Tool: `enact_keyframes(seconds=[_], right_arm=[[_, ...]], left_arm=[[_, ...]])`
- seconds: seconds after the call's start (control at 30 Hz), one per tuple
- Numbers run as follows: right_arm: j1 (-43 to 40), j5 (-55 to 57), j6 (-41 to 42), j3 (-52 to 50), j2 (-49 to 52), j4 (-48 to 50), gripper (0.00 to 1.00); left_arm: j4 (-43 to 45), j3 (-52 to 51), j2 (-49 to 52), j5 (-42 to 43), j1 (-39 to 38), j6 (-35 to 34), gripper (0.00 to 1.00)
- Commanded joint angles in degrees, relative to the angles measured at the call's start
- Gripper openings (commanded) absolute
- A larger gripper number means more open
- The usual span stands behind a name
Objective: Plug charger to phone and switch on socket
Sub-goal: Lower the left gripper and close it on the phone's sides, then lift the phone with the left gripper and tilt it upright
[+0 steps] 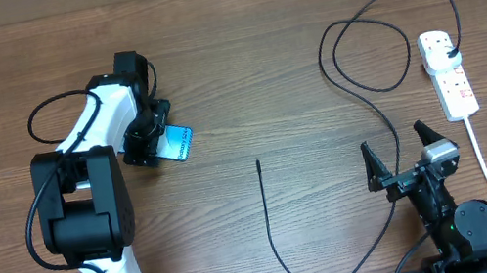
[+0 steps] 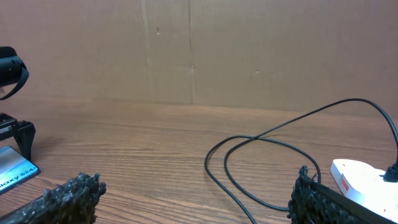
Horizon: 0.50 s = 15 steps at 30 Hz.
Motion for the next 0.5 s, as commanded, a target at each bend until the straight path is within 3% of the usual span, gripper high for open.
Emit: enact_keyframes(seconds=[0.0, 0.2, 0.47], right_arm=[[0.1, 0.6, 0.4, -0.6, -0.6, 0.2, 1.00], [0.1, 0.6, 0.4, -0.6, -0.6, 0.2, 1.00], [0.1, 0.6, 0.4, -0.6, -0.6, 0.2, 1.00]], left_arm=[[0.2, -1.7, 1.2, 1.2, -0.3, -1.2, 1.00], [0.0, -1.7, 1.2, 1.2, -0.3, -1.2, 0.91], [0.0, -1.7, 1.2, 1.2, -0.3, -1.2, 0.88]])
